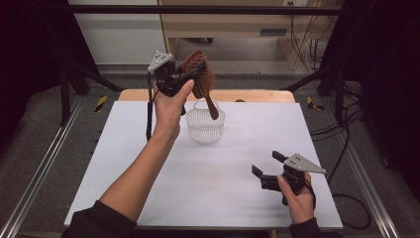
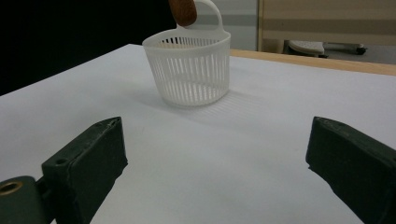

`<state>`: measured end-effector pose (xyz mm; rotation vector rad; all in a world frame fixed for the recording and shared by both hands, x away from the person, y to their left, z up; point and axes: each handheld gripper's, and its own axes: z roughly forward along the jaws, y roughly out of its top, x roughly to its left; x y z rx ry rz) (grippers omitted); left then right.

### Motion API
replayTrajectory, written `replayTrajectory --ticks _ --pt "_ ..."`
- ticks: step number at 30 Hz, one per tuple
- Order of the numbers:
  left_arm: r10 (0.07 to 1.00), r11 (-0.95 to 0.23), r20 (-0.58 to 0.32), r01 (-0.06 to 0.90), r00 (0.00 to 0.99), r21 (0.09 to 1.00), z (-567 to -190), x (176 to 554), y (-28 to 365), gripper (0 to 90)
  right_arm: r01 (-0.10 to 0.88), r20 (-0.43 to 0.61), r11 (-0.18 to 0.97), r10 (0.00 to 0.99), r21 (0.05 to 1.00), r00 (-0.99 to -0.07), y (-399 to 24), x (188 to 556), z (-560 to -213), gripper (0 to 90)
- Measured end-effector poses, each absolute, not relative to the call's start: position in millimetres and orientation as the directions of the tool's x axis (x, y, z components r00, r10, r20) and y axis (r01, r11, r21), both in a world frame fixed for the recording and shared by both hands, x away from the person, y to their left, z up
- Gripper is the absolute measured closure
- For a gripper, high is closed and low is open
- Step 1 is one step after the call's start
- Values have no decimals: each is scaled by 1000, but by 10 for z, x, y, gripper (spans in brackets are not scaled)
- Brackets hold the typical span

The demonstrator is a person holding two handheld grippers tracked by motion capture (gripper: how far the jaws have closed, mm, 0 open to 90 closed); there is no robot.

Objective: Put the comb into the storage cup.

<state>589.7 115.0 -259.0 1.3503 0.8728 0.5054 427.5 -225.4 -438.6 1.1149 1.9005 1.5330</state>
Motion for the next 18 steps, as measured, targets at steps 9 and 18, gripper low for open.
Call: replayTrajectory --ticks 9,18 --pt "770 164 -227 158 597 974 -2666 5944 1092 523 306 136 59 806 950 -576 -2248 4280 -4390 65" --pt "782 160 -216 147 585 976 -2662 5935 1107 523 308 134 66 800 949 -584 -2229 4287 -4400 62"
